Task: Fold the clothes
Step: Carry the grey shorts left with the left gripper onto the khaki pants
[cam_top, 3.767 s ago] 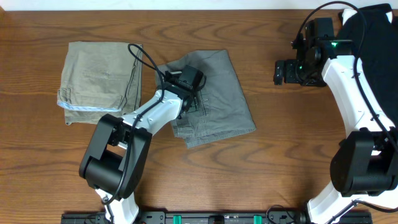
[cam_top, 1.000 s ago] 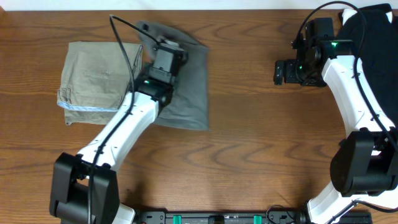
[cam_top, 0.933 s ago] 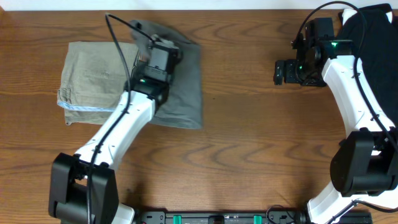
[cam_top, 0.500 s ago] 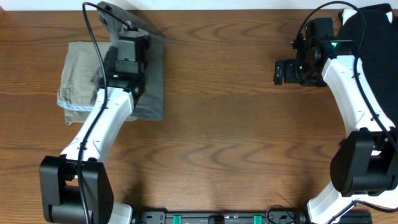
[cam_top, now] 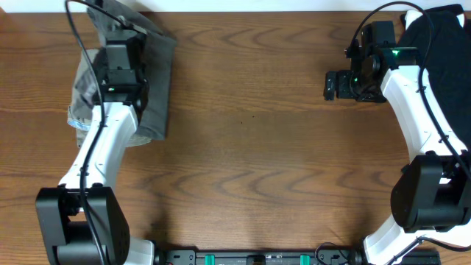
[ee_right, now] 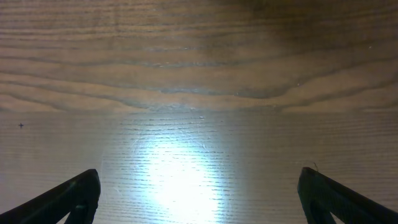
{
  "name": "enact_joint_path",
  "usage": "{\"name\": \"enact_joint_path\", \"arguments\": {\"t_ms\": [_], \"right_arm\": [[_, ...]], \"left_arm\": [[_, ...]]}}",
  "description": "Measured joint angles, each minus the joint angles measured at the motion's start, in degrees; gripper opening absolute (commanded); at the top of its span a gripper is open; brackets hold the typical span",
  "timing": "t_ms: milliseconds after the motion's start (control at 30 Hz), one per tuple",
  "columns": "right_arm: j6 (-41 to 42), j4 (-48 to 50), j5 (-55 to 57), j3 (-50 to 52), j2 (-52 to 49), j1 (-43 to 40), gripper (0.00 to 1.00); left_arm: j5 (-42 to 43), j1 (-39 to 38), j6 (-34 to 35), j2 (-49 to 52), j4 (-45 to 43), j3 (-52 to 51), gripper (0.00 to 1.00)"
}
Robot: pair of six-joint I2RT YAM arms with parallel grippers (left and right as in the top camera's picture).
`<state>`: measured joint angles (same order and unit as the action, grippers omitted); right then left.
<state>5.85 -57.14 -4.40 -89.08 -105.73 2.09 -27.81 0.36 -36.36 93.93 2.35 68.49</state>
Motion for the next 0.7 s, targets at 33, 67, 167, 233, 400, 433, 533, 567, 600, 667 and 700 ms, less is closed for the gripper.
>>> {"name": "enact_joint_path", "arguments": {"t_ms": [33, 67, 167, 233, 400, 433, 533, 567, 600, 667, 700], "right_arm": [[0.0, 0.0, 0.0, 0.0, 0.0, 0.0, 0.99], [0.0, 0.0, 0.0, 0.0, 0.0, 0.0, 0.99], [0.0, 0.0, 0.0, 0.0, 0.0, 0.0, 0.99], [0.0, 0.0, 0.0, 0.0, 0.0, 0.0, 0.99], [0.0, 0.0, 0.0, 0.0, 0.0, 0.0, 0.99], [0.0, 0.0, 0.0, 0.0, 0.0, 0.0, 0.99], [0.0, 0.0, 0.0, 0.0, 0.0, 0.0, 0.99], [0.0, 0.0, 0.0, 0.0, 0.0, 0.0, 0.99], [0.0, 0.0, 0.0, 0.0, 0.0, 0.0, 0.99], [0.0, 0.0, 0.0, 0.0, 0.0, 0.0, 0.99], [0.0, 0.0, 0.0, 0.0, 0.0, 0.0, 0.99]], "left_arm": [[0.0, 0.6, -0.1, 0.0, -0.8, 0.0, 0.28], [0.0, 1.3, -0.2, -0.1, -1.2, 0.0, 0.29], [0.2, 2.8, -0.5, -0.2, -1.2, 0.0, 0.29], [0.5, 3.8, -0.8, -0.2, -1.0, 0.0, 0.29], [0.9, 6.0, -1.0, 0.1, -2.8, 0.0, 0.29], [0.9, 6.5, -1.0, 0.3, -2.9, 0.1, 0.29], [0.9, 8.2, 0.1, 1.5, -3.0, 0.2, 0.32], [1.0, 8.7, 1.5, 1.9, -2.9, 0.2, 0.33], [1.1, 9.2, 3.6, 2.3, -2.8, 0.2, 0.35], [1.4, 10.3, 9.6, 2.7, -2.4, 0.2, 0.36], [1.6, 10.6, 12.4, 2.7, -2.0, 0.2, 0.36]]}}
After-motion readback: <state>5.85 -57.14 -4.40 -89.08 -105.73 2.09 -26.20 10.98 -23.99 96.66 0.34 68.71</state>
